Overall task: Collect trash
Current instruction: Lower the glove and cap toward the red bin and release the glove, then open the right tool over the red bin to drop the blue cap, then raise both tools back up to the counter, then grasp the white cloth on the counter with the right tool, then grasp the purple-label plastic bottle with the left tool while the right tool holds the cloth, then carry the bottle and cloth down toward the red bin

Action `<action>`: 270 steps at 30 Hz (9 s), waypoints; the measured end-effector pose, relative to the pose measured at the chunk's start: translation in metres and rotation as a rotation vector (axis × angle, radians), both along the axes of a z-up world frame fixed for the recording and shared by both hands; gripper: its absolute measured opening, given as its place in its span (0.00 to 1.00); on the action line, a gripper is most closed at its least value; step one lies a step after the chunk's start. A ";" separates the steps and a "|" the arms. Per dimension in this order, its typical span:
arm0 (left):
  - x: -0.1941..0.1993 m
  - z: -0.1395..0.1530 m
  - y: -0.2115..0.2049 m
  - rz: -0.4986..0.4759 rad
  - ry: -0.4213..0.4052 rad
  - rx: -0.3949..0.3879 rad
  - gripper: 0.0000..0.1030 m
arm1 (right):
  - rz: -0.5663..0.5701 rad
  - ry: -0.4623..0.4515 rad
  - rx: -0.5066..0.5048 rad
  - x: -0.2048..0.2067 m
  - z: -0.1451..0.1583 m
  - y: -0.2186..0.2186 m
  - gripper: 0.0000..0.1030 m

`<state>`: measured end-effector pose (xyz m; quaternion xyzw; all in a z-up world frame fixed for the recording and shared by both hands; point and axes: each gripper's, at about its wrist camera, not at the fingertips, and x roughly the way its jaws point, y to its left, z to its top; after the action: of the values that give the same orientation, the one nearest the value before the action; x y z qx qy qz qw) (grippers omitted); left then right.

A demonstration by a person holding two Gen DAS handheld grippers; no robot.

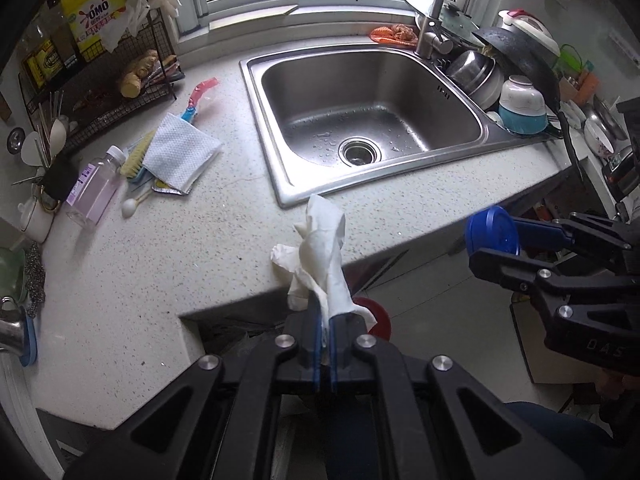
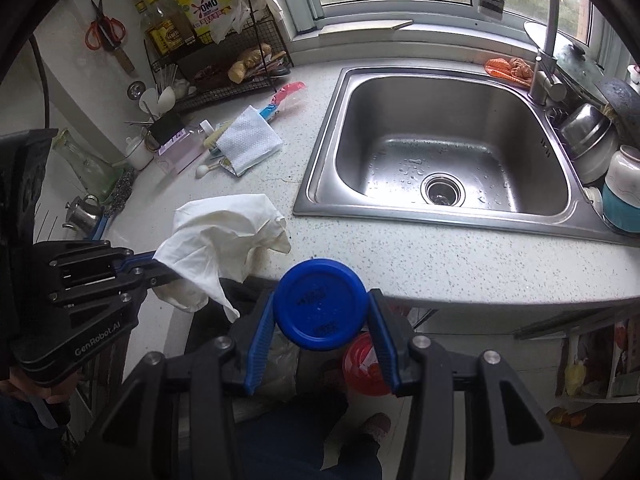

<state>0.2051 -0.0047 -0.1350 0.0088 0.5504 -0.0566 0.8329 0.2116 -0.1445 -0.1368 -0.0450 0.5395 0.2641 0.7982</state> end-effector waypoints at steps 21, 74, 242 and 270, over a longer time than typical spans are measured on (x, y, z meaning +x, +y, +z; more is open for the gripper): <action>-0.031 -0.168 -0.091 -0.050 0.222 -0.043 0.02 | -0.076 0.110 -0.086 -0.055 -0.116 -0.069 0.42; -0.030 -0.344 -0.041 0.097 0.253 0.015 0.91 | 0.063 0.288 -0.158 -0.029 -0.353 -0.033 0.42; 0.194 -0.106 0.354 0.093 0.103 -0.065 0.55 | 0.273 0.185 -0.189 0.161 -0.092 0.318 0.08; 0.115 -0.014 0.252 0.169 -0.066 -0.035 0.54 | 0.272 0.074 -0.064 0.129 -0.024 0.225 0.08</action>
<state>0.3198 0.2469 -0.1492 -0.0504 0.5204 0.0046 0.8524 0.3410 0.0806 -0.1610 -0.1333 0.5655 0.3539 0.7330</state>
